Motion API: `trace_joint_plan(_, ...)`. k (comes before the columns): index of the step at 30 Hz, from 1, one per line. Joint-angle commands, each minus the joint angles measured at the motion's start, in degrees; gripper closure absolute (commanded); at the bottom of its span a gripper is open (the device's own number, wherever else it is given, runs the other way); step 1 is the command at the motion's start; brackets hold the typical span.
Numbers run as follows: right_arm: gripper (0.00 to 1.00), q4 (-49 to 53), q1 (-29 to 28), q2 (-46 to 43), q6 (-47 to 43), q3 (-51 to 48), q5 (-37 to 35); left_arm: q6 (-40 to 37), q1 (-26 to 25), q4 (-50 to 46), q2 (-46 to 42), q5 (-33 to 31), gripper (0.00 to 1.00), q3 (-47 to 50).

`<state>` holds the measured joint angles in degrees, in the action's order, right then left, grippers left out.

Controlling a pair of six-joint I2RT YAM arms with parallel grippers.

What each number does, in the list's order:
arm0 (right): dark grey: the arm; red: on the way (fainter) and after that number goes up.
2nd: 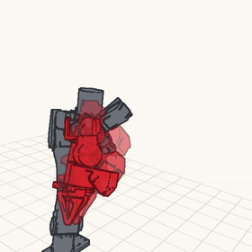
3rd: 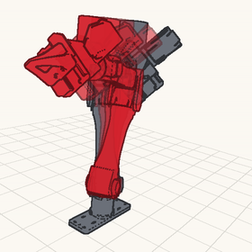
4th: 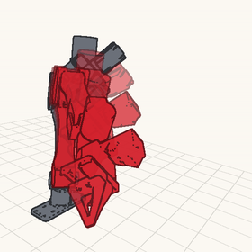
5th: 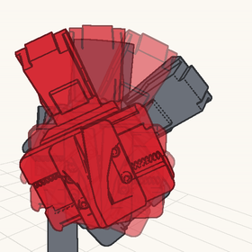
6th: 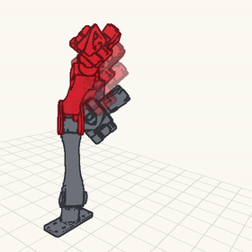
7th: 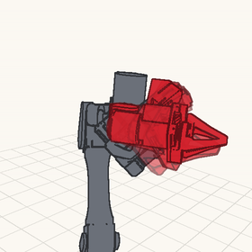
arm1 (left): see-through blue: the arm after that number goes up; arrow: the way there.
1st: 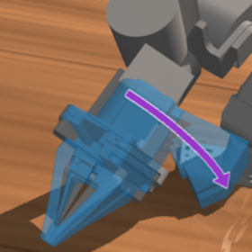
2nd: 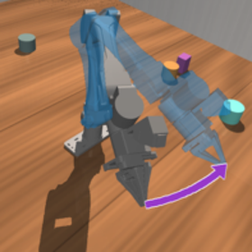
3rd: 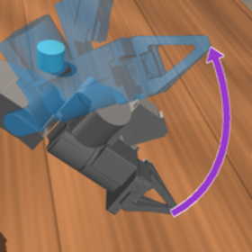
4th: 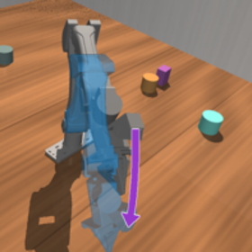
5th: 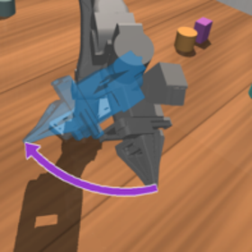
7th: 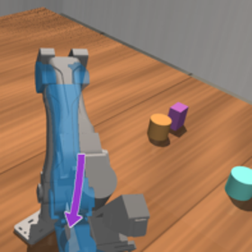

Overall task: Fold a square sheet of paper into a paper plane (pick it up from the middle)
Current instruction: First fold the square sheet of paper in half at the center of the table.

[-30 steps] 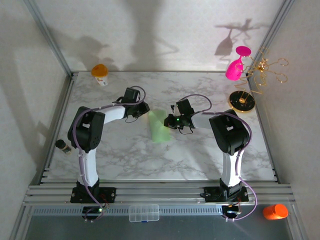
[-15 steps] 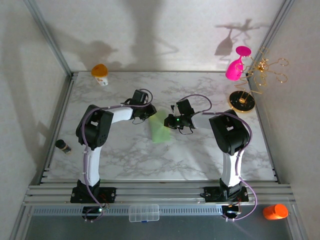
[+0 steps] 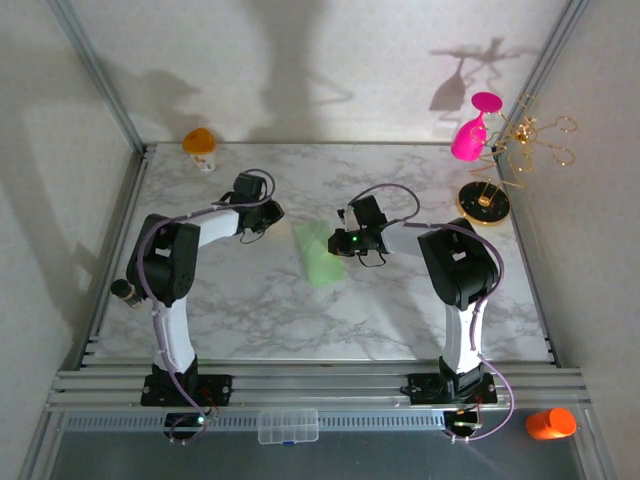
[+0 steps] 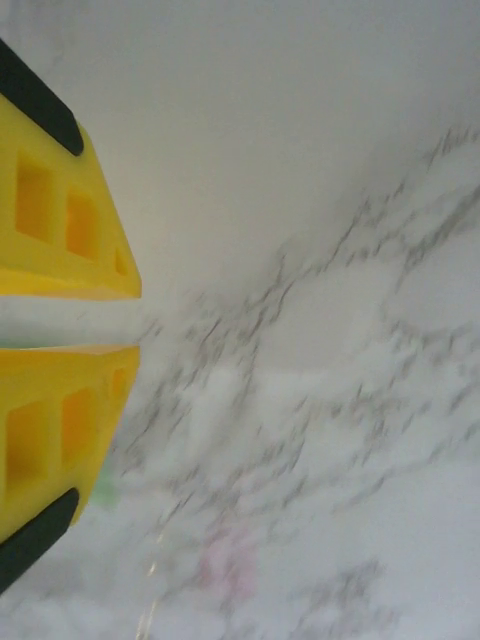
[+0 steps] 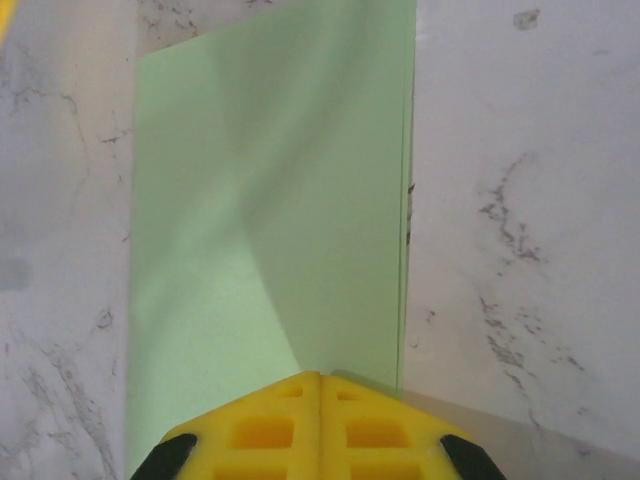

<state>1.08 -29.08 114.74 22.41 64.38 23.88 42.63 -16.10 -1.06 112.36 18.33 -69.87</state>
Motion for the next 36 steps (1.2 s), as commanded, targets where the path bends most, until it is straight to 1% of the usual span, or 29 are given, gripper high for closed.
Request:
trace_joint_plan(1, 1.00, 14.79, 1.72, 5.20, -6.30, -2.24, -11.49, 0.49, -3.52, 1.87, -3.28, 5.60, 0.80, 2.05)
trace_joint_plan(3, 1.00, 14.39, 1.73, 4.72, -6.40, -1.19, -10.63, 1.04, -5.70, 2.24, -2.84, 7.10, 0.81, 2.35)
trace_joint_plan(6, 1.00, 14.00, 1.74, 4.10, -6.26, 0.01, -8.81, 1.30, -7.92, 1.69, -1.58, 6.95, 0.82, 2.28)
trace_joint_plan(10, 1.00, 12.92, 1.70, 2.33, -5.94, 0.86, -5.68, 1.75, -8.34, 1.85, 0.33, 6.04, 0.84, 3.22)
trace_joint_plan(15, 0.97, 9.32, 1.74, -2.33, -4.01, 3.35, 2.35, 1.01, -8.25, 1.85, 3.65, 7.07, 0.87, 1.22)
trace_joint_plan(20, 0.95, 7.01, 1.56, -5.20, -0.24, 2.95, 4.88, 0.96, -8.16, 1.85, 4.87, 6.29, 0.88, 1.33)
trace_joint_plan(26, 0.96, 3.14, -0.22, -4.90, 4.48, -0.42, 6.14, -0.18, -8.16, 1.15, 6.92, 6.11, 0.89, 0.17)
trace_joint_plan(36, 0.97, 0.35, -0.45, -2.59, 8.90, -3.31, 3.81, -10.94, -7.42, -6.50, 12.16, 8.57, 0.88, -9.56)
